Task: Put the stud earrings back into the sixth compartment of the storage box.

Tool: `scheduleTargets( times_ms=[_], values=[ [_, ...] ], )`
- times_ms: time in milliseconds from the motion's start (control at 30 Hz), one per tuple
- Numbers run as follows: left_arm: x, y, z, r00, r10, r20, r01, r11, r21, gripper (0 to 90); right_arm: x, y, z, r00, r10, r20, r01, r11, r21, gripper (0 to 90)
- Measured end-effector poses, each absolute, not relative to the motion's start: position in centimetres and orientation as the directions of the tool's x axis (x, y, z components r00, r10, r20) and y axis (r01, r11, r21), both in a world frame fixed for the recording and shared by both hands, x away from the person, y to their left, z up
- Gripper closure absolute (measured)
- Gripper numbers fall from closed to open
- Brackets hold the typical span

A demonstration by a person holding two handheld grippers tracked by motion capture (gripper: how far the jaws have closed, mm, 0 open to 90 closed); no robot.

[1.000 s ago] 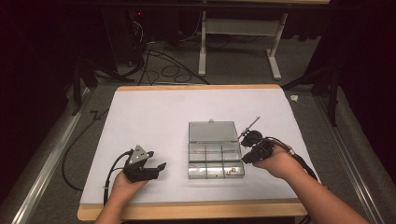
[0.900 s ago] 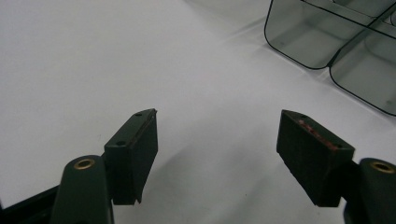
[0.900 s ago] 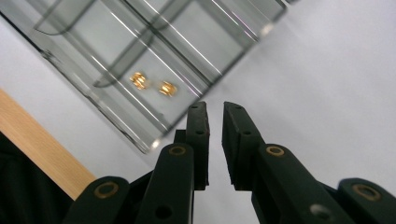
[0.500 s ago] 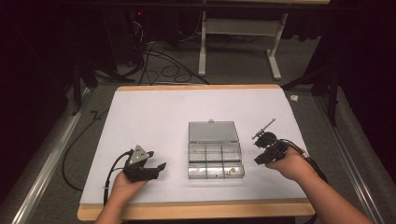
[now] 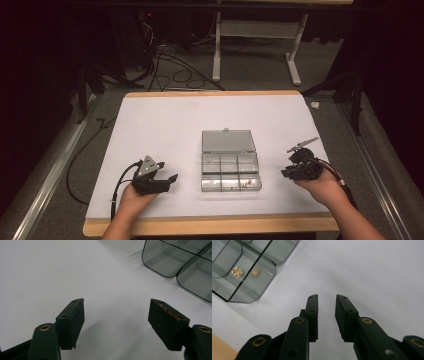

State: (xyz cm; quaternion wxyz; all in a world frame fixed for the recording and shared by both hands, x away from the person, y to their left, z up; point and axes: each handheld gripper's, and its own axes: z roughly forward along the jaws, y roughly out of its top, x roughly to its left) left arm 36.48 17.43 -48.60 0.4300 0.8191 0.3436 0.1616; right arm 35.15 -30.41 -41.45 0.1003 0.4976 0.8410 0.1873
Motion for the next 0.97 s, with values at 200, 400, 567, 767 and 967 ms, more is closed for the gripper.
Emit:
scheduleTargets(
  times_ms=[200,400,567,767,967],
  values=[
    [36.5,17.6,-48.6,0.711,0.702,-0.038,0.428,-0.39,0.815,29.9,32.8,-30.8,-42.6,-0.447,0.894,0.002,0.727,0.362,0.583,68.9],
    [36.5,17.6,-48.6,0.707,0.706,-0.04,0.429,-0.382,0.819,29.7,31.2,-31.4,-43.6,-0.405,0.914,0.013,0.629,0.268,0.73,65.3],
    [36.5,17.7,-48.6,0.69,0.723,-0.04,0.432,-0.367,0.824,29.4,29.5,-32.7,-45.3,-0.366,0.93,0.006,0.503,0.193,0.842,60.3],
    [36.6,17.5,-48.6,0.678,0.734,-0.037,0.444,-0.368,0.817,29.1,29.5,-34.7,-46.0,-0.403,0.914,0.043,0.528,0.194,0.827,55.4],
    [36.5,17.6,-48.6,0.675,0.737,-0.034,0.44,-0.366,0.82,28.9,30.1,-34.6,-46.3,-0.396,0.916,0.064,0.546,0.179,0.819,47.2]
  ],
)
